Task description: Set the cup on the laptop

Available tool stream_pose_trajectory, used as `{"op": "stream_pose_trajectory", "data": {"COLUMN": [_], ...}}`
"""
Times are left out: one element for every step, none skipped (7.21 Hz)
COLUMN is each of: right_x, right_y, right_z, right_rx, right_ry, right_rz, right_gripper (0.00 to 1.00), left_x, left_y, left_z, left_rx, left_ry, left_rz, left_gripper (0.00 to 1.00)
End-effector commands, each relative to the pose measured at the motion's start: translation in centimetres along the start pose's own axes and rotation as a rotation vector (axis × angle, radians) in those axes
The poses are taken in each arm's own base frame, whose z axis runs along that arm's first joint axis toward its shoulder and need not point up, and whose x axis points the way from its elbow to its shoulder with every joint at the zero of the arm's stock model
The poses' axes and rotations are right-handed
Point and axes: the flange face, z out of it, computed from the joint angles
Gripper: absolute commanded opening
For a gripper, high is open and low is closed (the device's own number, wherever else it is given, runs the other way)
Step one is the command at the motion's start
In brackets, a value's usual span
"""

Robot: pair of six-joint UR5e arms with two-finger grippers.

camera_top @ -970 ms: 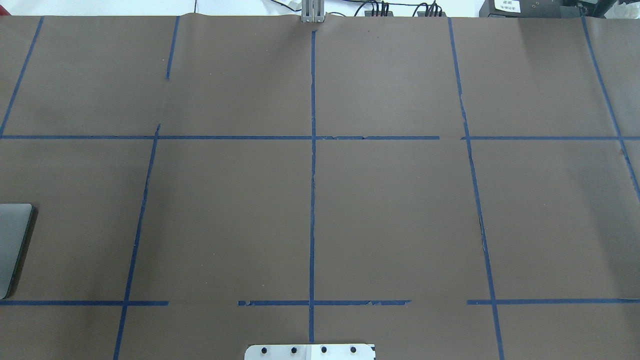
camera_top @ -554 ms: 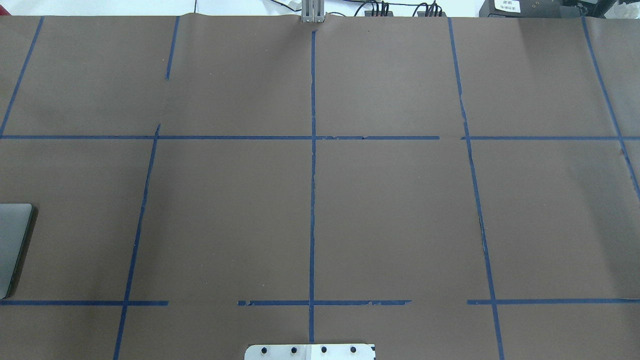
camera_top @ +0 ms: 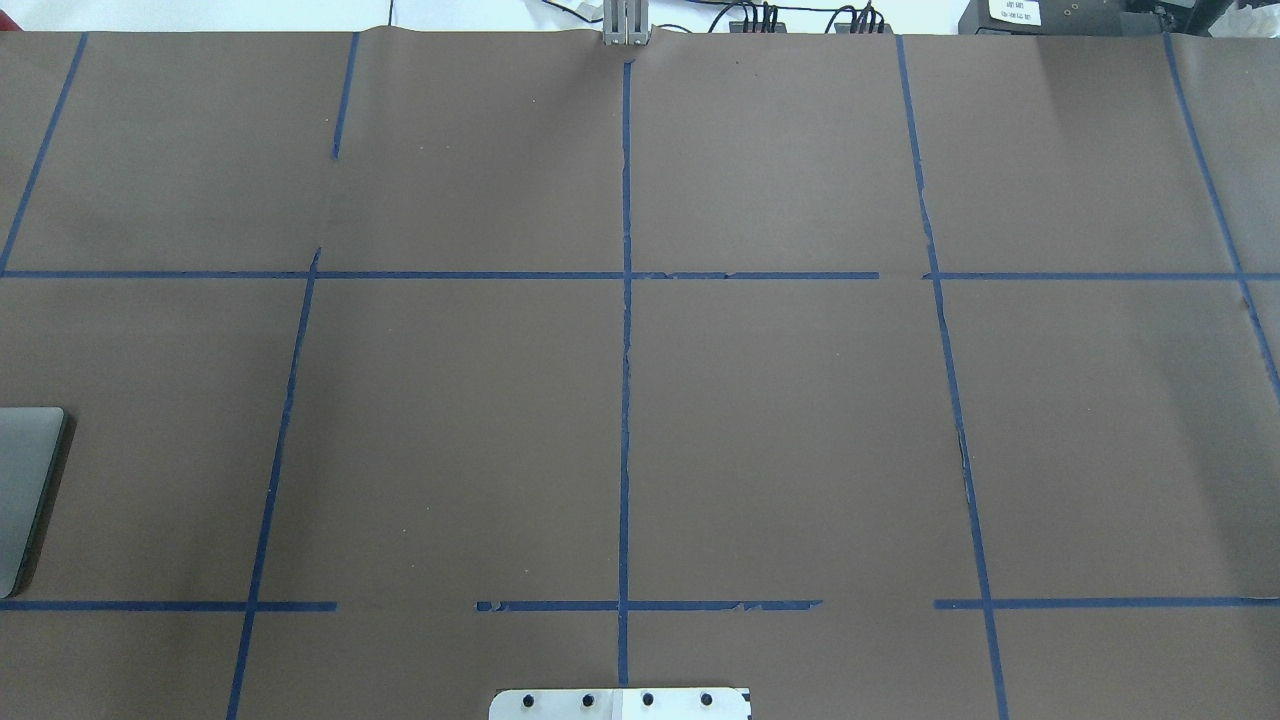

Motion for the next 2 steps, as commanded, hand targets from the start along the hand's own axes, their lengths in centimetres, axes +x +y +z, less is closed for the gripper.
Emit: {"op": "stream_pose_trajectory", "data": {"right_x": [0.01, -0.01], "right_y": [0.0, 0.0], "right_z": [0.0, 0.0], "right_rx": [0.0, 0.0], "right_ry": [0.001, -0.001], "right_rz": [0.0, 0.0], "right_gripper": [1.0, 1.0], "left_x": [-0.04, 0.26], "left_y": [-0.08, -0.41], "left_z": [0.02, -0.31], "left_rx": [-0.001, 0.004], "left_ry": [-0.002, -0.002], "left_rz": [0.0, 0.004], "left_gripper": [1.0, 1.0]}}
